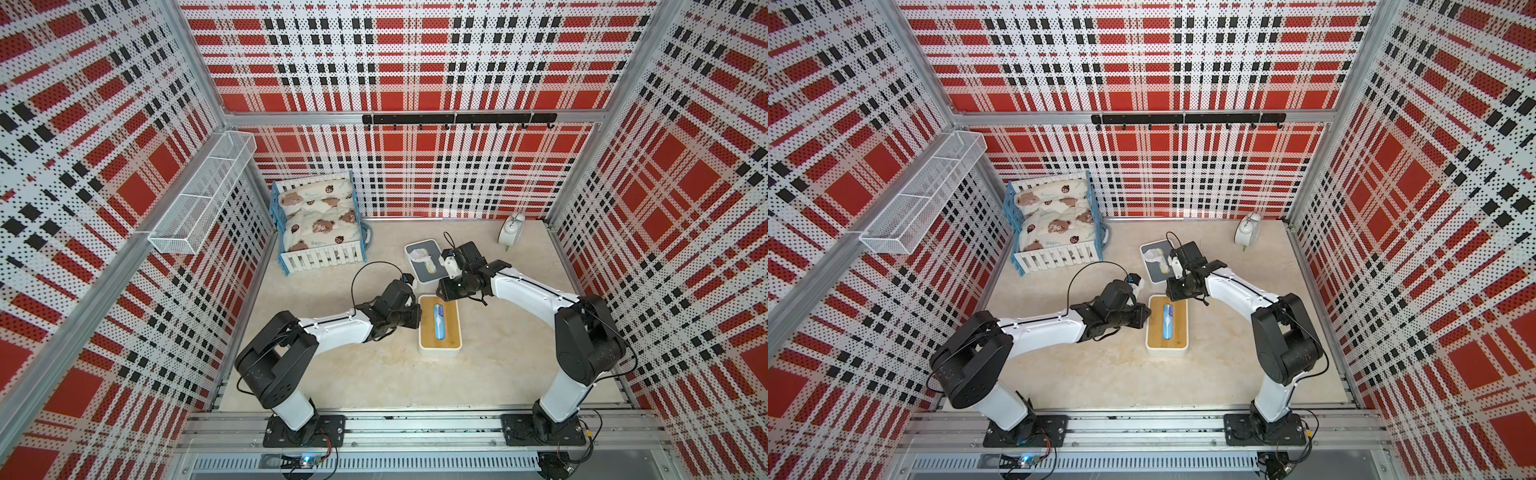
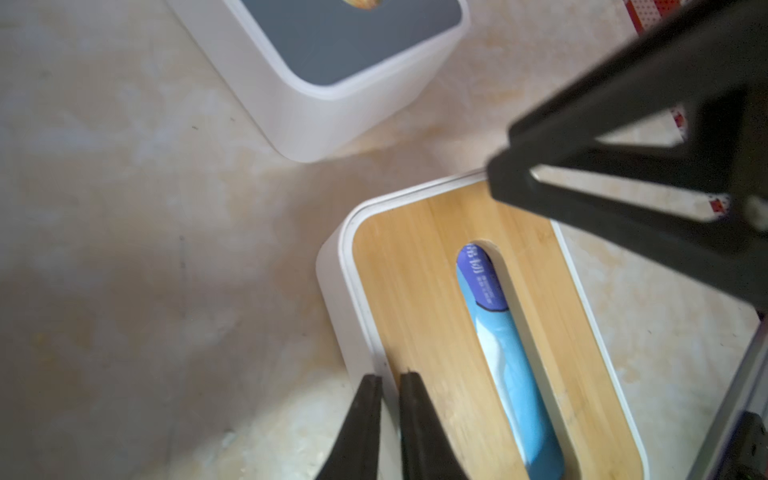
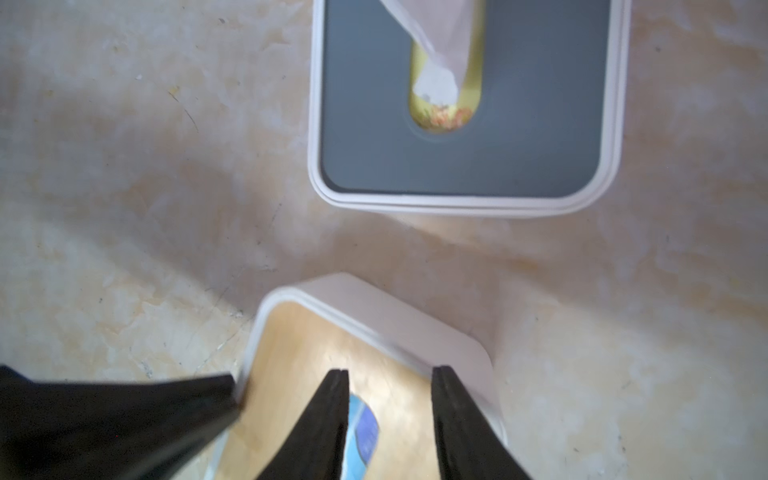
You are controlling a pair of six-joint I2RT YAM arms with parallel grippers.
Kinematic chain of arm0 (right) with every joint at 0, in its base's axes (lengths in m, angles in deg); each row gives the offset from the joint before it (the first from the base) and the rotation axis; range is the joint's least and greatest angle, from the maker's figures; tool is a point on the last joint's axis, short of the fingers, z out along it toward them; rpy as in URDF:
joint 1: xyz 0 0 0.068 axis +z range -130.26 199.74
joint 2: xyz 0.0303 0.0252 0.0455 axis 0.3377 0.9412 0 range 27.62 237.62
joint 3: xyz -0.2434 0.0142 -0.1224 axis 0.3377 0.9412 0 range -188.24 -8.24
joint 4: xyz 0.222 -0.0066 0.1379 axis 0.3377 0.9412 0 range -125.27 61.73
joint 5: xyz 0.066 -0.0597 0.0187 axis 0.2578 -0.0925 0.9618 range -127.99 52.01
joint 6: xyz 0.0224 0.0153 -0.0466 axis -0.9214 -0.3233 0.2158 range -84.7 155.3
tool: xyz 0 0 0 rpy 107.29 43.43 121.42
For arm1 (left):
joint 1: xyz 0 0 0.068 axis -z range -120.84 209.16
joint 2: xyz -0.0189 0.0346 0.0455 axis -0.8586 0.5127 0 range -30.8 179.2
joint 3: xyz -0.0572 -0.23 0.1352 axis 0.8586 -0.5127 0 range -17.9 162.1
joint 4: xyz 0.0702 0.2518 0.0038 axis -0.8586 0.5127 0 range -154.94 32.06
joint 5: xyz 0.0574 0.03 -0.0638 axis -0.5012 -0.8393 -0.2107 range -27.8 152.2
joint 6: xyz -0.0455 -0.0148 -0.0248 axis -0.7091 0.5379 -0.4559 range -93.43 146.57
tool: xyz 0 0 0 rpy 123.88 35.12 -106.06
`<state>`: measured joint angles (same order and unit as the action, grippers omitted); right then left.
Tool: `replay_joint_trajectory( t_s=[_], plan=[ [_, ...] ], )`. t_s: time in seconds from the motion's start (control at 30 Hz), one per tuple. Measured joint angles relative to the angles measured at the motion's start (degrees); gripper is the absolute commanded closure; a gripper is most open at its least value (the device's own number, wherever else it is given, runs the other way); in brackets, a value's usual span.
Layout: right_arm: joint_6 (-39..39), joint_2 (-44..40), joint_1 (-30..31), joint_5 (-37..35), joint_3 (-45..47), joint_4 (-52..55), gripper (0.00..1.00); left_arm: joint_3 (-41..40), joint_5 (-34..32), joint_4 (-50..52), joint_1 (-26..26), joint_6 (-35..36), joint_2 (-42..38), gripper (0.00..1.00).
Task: Put the tissue paper into the tissue box
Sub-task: Adjust the tissue box at the center of the board.
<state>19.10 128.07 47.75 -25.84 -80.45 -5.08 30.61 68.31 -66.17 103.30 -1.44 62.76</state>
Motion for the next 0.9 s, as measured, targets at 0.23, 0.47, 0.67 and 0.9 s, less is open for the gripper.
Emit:
replay_joint_trajectory(
  t_s=[0.23,0.47,0.67,0.9],
  plan=[
    [1.44,-0.31,0.59,0.35,-2.69,2.29,0.78,-0.37,0.55,-0.17,0.94,-0.28,-0.09,0.85],
    [2.19,-10.01,2.99,-1.51,0.68,8.55,0.93,-0.35,-1.68,0.04,-3.52,0.9,-0.2,0.85],
    [2.01,-14.32,5.75,-2.16,4.0,12.66,1.0,5.16,-3.41,0.87,-5.81,3.93,-0.17,0.85],
    [2.01,-11.82,8.72,-2.86,4.52,14.51,1.0,14.36,-3.82,-3.91,-3.8,7.76,4.15,0.84]
  ],
)
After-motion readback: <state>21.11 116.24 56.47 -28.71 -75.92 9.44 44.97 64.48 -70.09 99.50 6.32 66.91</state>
